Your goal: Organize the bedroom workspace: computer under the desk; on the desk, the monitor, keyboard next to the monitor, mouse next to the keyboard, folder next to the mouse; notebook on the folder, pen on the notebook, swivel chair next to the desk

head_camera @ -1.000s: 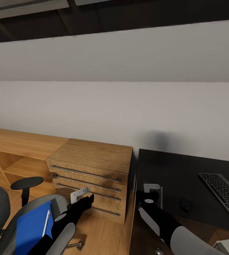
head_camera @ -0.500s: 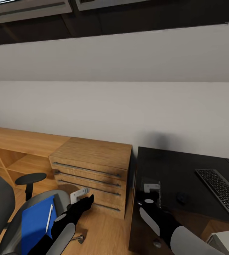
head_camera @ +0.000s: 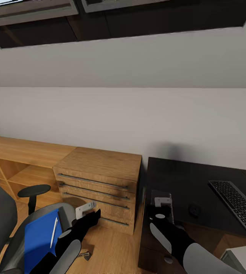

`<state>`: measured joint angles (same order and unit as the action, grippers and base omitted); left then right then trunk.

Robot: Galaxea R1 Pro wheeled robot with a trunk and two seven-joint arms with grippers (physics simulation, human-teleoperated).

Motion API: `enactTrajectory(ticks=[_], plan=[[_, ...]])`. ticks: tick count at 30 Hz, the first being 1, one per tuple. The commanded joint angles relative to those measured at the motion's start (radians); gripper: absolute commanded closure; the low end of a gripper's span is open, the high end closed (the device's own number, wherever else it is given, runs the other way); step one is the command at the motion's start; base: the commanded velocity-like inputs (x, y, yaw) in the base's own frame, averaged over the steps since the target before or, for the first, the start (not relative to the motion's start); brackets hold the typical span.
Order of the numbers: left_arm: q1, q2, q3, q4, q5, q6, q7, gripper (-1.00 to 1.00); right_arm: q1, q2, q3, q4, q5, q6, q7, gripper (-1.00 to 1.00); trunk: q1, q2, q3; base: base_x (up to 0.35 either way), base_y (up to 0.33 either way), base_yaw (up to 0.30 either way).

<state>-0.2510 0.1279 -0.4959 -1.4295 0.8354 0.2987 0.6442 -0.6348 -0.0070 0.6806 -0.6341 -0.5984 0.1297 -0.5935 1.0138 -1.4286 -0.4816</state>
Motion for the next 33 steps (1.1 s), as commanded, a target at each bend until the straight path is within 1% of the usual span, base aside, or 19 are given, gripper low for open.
enactTrajectory(ticks=[1,7,20,33], plan=[[-0.001,0.001,-0.002,-0.002,0.005,0.002,0.008,-1.00,0.000,-0.001,0.005,0.008,-0.017,0.019,-0.006,-1.00,0.000,-0.001,-0.001,-0.138,0.000,0.000],[-0.001,0.001,-0.002,-0.002,0.005,0.002,0.008,-1.00,0.000,-0.001,0.005,0.008,-0.017,0.019,-0.006,-1.00,0.000,-0.001,-0.001,-0.075,0.000,0.000],[-0.001,0.001,-0.002,0.002,0.003,0.002,0.008,-1.00,0.000,0.000,0.005,0.008,-0.016,0.017,-0.006,-1.00,0.000,-0.001,-0.001,-0.005,0.000,0.000],[-0.001,0.001,-0.002,0.004,0.002,0.002,0.008,-1.00,0.000,-0.001,0.008,0.006,-0.014,0.009,-0.008,-1.00,-0.050,0.090,0.039,0.000,0.000,0.000]])
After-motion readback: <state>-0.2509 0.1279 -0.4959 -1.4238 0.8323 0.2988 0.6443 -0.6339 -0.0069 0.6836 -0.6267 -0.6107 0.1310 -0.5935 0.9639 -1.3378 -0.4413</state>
